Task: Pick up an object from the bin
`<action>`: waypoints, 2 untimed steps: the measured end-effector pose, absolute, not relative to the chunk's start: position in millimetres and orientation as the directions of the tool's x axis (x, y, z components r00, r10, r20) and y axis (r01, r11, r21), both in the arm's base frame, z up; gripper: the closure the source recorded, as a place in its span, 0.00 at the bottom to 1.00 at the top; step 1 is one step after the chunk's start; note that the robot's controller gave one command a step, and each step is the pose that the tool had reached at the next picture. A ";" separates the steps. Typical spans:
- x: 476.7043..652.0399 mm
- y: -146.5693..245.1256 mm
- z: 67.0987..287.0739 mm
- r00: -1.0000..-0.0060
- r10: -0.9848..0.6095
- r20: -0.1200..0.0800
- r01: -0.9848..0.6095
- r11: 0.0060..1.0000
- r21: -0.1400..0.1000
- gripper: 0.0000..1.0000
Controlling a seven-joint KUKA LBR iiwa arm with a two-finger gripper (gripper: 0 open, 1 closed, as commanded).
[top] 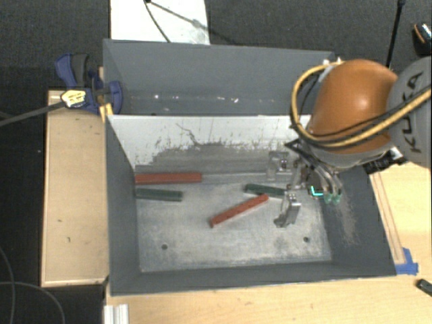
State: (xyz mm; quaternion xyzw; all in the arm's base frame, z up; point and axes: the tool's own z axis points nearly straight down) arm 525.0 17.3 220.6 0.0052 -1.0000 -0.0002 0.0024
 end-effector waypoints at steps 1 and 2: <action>564.1 43.7 68.4 -0.882 -0.471 0.003 -0.471 0.882 0.003 0.00; 566.5 52.9 102.0 -0.914 -0.406 -0.007 -0.406 0.914 0.000 0.00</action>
Offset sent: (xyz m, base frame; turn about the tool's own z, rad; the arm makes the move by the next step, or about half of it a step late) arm 0.0398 0.0257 -0.1506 -0.4810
